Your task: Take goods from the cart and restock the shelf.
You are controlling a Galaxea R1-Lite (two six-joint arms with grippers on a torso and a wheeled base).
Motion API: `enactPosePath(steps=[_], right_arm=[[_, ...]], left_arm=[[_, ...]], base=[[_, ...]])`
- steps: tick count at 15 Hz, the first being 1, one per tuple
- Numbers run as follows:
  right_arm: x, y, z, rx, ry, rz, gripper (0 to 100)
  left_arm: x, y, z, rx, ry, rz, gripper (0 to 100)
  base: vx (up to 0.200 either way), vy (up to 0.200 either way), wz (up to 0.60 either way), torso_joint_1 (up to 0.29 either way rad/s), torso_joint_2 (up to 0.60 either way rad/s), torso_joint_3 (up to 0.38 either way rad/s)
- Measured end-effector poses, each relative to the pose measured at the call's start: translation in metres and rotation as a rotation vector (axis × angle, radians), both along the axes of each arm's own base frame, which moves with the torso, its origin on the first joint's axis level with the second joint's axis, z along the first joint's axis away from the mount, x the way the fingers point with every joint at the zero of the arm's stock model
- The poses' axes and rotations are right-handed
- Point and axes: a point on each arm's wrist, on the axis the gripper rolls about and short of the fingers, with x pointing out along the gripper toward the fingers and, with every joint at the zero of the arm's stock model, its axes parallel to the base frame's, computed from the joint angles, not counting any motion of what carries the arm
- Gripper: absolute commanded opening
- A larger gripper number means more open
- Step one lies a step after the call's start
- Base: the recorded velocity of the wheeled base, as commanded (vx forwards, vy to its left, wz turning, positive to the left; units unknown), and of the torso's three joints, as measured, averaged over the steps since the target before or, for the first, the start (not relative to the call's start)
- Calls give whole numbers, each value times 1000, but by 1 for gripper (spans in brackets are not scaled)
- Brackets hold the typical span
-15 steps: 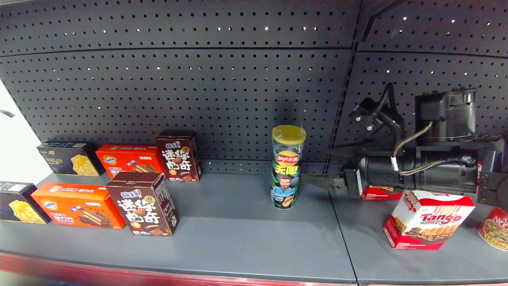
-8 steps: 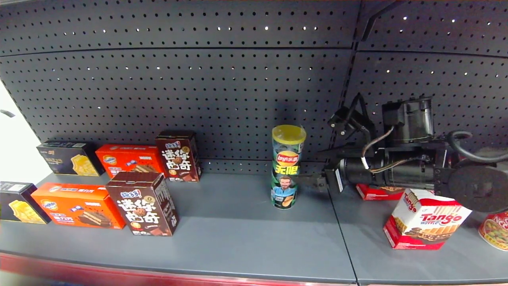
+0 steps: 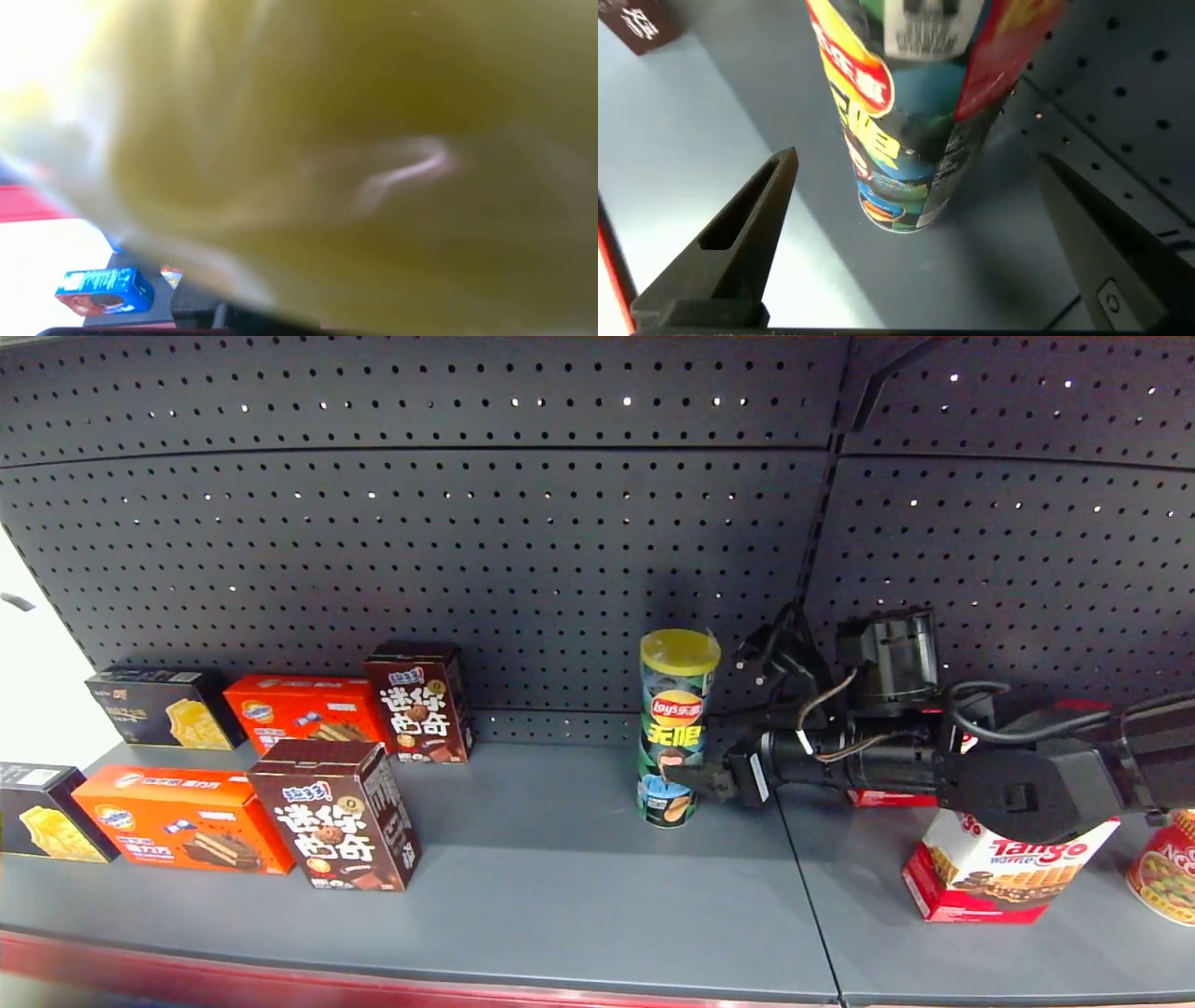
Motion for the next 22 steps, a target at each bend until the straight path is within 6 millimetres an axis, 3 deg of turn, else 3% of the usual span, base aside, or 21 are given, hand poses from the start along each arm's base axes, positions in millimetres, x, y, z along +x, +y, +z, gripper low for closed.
enactPosePath(steps=[10, 11, 17, 22], right_arm=[[25, 9, -18, 1, 12, -12, 100], [25, 12, -19, 5, 14, 4, 0], [21, 19, -20, 20, 25, 22, 0], [-1, 14, -15, 18, 36, 41, 0]], left_arm=[[1, 0, -2, 0, 6, 3, 0], [1, 0, -2, 0, 6, 3, 0], [2, 0, -5, 0, 14, 1, 0], [2, 0, -6, 0, 17, 1, 0]], base=[[0, 0, 0, 0, 0, 0], [0, 0, 0, 0, 0, 0], [0, 0, 0, 0, 0, 0], [0, 0, 0, 0, 0, 0]])
